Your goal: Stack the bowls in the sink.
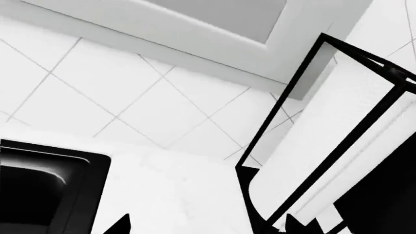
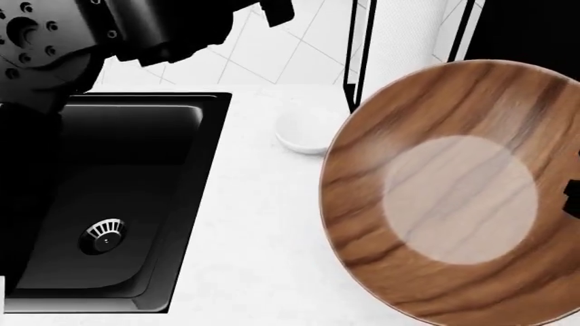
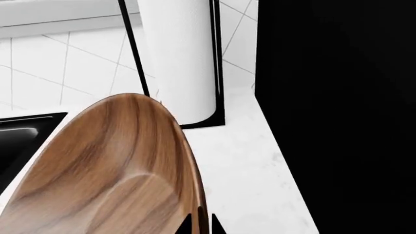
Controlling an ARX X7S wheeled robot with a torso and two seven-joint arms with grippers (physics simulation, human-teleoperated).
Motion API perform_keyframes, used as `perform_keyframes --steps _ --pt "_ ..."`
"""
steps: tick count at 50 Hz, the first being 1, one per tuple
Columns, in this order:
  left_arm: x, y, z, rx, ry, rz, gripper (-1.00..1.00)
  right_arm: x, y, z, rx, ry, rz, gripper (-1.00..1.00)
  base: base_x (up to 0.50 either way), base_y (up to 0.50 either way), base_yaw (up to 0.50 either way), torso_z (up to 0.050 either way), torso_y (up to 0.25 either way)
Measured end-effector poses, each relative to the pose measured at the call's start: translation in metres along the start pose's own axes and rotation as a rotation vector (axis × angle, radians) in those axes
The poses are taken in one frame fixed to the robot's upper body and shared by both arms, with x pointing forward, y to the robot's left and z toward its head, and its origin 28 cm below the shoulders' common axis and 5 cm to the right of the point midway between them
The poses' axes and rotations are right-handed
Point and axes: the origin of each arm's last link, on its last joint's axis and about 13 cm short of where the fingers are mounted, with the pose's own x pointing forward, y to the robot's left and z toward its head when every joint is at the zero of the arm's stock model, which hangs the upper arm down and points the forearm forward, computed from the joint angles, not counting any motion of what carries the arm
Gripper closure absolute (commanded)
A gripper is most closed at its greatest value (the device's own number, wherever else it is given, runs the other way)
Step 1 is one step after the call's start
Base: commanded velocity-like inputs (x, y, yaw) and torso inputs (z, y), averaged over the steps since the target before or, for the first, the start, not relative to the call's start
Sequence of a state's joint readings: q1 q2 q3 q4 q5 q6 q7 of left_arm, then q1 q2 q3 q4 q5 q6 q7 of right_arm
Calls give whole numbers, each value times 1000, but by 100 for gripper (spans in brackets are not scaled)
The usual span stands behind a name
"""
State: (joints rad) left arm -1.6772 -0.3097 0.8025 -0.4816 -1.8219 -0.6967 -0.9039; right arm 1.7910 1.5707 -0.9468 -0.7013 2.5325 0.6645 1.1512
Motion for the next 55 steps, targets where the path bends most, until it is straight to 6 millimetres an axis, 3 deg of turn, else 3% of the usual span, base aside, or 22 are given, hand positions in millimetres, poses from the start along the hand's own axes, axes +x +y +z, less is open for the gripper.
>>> perform_keyframes --steps 29,55 --pt "36 -14 -12 -275 42 -80 -100 8 1 -5 7 19 4 100 0 0 0 0 0" --pt "57 -18 -39 -101 251 108 -100 14 0 -7 18 27 -11 100 0 0 0 0 0"
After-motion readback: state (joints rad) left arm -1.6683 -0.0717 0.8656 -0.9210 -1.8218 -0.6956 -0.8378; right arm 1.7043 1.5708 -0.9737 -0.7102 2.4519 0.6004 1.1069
